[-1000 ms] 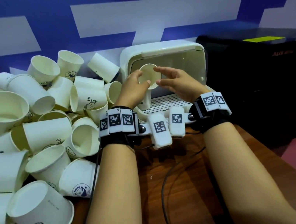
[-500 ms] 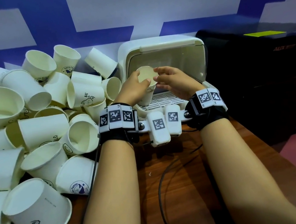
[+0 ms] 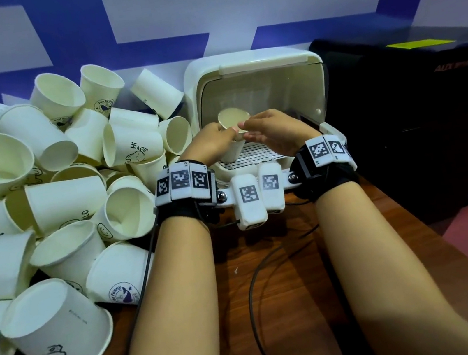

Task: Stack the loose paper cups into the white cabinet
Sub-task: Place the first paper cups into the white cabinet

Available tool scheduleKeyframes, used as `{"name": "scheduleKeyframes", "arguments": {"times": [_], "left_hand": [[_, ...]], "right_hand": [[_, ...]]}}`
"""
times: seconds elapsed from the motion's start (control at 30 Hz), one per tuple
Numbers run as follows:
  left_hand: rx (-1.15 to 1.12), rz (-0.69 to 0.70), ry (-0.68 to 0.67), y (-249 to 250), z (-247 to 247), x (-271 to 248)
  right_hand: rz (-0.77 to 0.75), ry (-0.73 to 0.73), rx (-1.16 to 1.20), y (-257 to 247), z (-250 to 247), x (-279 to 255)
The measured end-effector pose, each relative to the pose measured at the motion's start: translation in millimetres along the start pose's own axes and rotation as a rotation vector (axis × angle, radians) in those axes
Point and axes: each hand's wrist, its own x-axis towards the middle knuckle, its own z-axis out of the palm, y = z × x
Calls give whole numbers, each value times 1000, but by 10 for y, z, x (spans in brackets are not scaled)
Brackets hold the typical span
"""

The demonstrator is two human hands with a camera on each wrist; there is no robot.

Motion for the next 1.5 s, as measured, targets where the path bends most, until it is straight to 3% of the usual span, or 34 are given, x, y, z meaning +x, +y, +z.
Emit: {"name": "scheduleKeyframes", "arguments": {"times": [0.3,0.57,0.93,1.13,1.33,1.5], "left_hand": [[-3,-2,-13,-35,-17,-12],[15,-6,6,-49,-41,5],[34,20,35,28,-201,-77],[106,40,46,163,-551,-344],[364,-79,118,196,-998,-828],[570,-272,71,-12,-1188,-992]], "right_hand": [[-3,5,-2,34,87,4],[76,1,-183,71,154,19],[26,-83,-262,-42,190,-38],[-35,-57,-376,-213,217,-90],[-206,-85,-404,-482,531,-312],[-304,-347,-383,-512,981,-504]]}}
